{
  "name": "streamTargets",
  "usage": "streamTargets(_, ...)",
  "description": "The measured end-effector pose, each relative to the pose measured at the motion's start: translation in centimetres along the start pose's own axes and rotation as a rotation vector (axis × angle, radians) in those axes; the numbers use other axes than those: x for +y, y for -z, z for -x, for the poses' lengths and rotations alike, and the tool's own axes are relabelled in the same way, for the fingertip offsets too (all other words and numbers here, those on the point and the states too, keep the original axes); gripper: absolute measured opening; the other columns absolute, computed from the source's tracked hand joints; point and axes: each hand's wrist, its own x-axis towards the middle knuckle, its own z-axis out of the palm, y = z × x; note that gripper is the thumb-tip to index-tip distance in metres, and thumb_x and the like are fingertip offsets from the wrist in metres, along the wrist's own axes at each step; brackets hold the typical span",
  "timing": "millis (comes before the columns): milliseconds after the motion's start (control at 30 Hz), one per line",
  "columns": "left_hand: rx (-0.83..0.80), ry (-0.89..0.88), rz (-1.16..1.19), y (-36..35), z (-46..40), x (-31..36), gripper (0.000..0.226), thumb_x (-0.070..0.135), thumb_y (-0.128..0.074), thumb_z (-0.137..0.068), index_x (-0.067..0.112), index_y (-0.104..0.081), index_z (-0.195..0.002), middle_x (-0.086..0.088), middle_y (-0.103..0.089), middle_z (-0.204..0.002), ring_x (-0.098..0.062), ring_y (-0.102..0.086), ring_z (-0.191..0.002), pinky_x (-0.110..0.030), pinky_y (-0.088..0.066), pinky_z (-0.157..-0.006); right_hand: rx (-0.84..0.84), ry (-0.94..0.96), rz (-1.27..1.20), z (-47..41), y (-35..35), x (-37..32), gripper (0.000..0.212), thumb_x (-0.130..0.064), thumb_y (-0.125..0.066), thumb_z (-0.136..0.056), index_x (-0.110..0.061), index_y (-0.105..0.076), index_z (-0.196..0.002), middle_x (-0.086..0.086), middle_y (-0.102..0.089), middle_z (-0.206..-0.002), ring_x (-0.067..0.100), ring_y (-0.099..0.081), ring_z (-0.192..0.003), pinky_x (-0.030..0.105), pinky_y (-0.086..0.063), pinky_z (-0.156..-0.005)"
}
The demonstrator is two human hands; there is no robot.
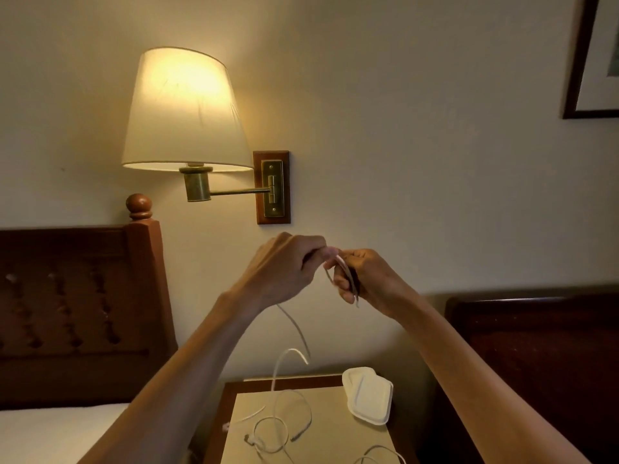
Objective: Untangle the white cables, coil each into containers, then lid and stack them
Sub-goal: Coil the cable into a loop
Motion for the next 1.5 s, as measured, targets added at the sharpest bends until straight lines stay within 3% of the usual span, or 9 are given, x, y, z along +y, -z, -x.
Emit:
streamTargets(167,0.187,0.026,0.105,-1.9,0.4,-1.5,0.027,0.037,-0.049,-0.099,0.032,-0.049,-0.073,0.013,-0.045,-0.054,-0.01,-0.049,-0.051,-0.014,-0.033,-0.051,-0.103,-0.06,-0.319,0.4,0.1,0.2,0.04,-0.023,-0.026,-0.107,-0.006,-0.057,-0.089,0.001,-0.038,-0.053,0.012,-0.034,-0.042,0.021,-0.034,-0.043)
streamTargets(300,0.244,0.091,0.245,-3.4,0.9,-2.1,0.027,0.037,-0.047,-0.099,0.026,-0.054,-0.075,0.009,-0.049,-0.057,-0.014,-0.048,-0.052,-0.029,-0.04,-0.051,-0.185,-0.086,-0.467,0.7,0.3,0.5,0.036,-0.023,-0.026,-0.107,-0.006,-0.054,-0.091,-0.001,-0.038,-0.055,0.01,-0.036,-0.045,0.02,-0.036,-0.046)
streamTargets(767,0.065,0.475,0.902,-9.0,6.7,-5.3,0.033,0.037,-0.041,-0.097,0.013,-0.057,-0.082,0.006,-0.043,-0.057,-0.014,-0.032,-0.048,-0.024,-0.03,-0.041,-0.15,-0.127,-0.902,0.4,2.5,-1.5,0.028,-0.017,-0.036,-0.098,-0.014,-0.052,-0.075,-0.008,-0.029,-0.05,0.007,-0.012,-0.045,0.017,-0.022,-0.038)
streamTargets(900,-0.227,0.564,0.802,-9.6,8.7,-5.9,0.037,0.047,-0.042,-0.093,0.018,-0.057,-0.077,0.006,-0.043,-0.058,-0.013,-0.034,-0.052,-0.026,-0.029,-0.046,-0.125,-0.096,-0.893,0.2,3.9,-1.4,0.031,-0.019,-0.035,-0.102,-0.014,-0.052,-0.076,-0.008,-0.033,-0.05,0.005,-0.025,-0.038,0.016,-0.029,-0.039)
streamTargets(1000,-0.658,0.324,0.418,-7.6,7.2,-4.1,0.038,0.046,-0.041,-0.099,0.027,-0.056,-0.07,0.007,-0.049,-0.064,-0.01,-0.041,-0.06,-0.03,-0.034,-0.06,-0.012,-0.07,-0.562,-0.5,3.2,-0.7,0.032,-0.022,-0.031,-0.105,-0.012,-0.05,-0.081,-0.002,-0.044,-0.056,0.009,-0.044,-0.044,0.018,-0.039,-0.045)
streamTargets(1067,-0.747,0.164,0.349,-5.5,5.5,-2.3,0.038,0.042,-0.042,-0.101,0.028,-0.055,-0.068,0.006,-0.049,-0.065,-0.011,-0.043,-0.059,-0.032,-0.036,-0.061,0.024,-0.03,-0.372,-0.8,2.2,0.1,0.033,-0.022,-0.032,-0.106,-0.009,-0.053,-0.085,0.006,-0.057,-0.063,0.017,-0.058,-0.055,0.023,-0.048,-0.053)
streamTargets(1167,-0.628,0.006,0.373,-2.8,3.2,-0.9,0.035,0.034,-0.044,-0.101,0.022,-0.055,-0.07,0.001,-0.047,-0.06,-0.016,-0.042,-0.051,-0.035,-0.037,-0.055,0.017,0.021,-0.176,-0.9,1.4,0.9,0.034,-0.022,-0.033,-0.107,-0.005,-0.057,-0.089,0.013,-0.066,-0.072,0.025,-0.067,-0.067,0.028,-0.054,-0.061)
streamTargets(1333,-0.159,-0.164,0.189,-1.6,1.6,-1.9,0.025,0.036,-0.045,-0.101,0.038,-0.052,-0.076,0.017,-0.043,-0.053,-0.011,-0.046,-0.045,-0.015,-0.032,-0.049,0.009,0.091,0.093,-0.7,0.2,1.5,0.038,-0.024,-0.035,-0.106,-0.004,-0.062,-0.089,0.008,-0.064,-0.064,0.021,-0.063,-0.057,0.028,-0.051,-0.06)
streamTargets(1500,0.136,-0.117,0.104,-3.1,0.9,-3.4,0.03,0.04,-0.043,-0.101,0.025,-0.056,-0.078,0.017,-0.046,-0.057,-0.003,-0.049,-0.049,-0.009,-0.032,-0.052,0.008,0.088,0.138,-0.6,-0.4,0.9,0.041,-0.027,-0.032,-0.107,-0.007,-0.06,-0.085,-0.001,-0.052,-0.054,0.013,-0.046,-0.046,0.023,-0.041,-0.05)
